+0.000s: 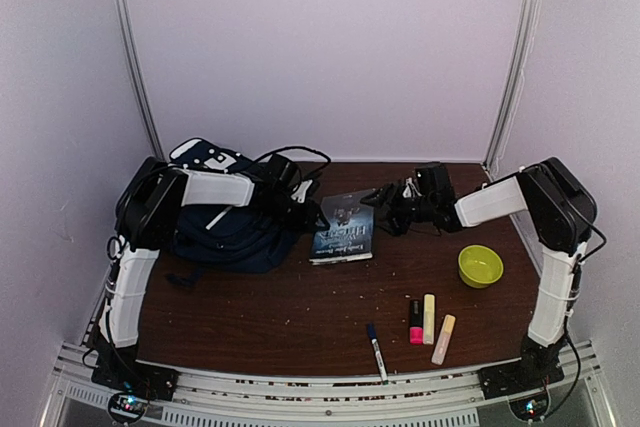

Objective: Pack the student bag
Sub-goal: Pick up the book from the center of the board.

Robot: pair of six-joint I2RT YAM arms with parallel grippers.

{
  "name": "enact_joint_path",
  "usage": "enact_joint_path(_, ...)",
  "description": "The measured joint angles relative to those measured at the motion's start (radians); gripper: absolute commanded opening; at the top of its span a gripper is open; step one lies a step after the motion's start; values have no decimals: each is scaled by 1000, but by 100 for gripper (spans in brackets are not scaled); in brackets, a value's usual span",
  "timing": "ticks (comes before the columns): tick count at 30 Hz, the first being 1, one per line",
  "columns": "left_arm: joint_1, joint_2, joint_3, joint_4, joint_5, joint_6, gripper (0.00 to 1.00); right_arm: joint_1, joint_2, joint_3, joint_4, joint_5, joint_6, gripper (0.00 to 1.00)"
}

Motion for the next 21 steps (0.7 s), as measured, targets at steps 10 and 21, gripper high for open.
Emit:
enact_joint_path(10, -1, 0, 1, 13, 36, -18, 39, 6, -55, 0, -98, 1, -91, 68)
enact_joint_path(21, 1, 5, 1, 56, 73, -25, 39, 63, -53, 130, -277, 19, -185, 50)
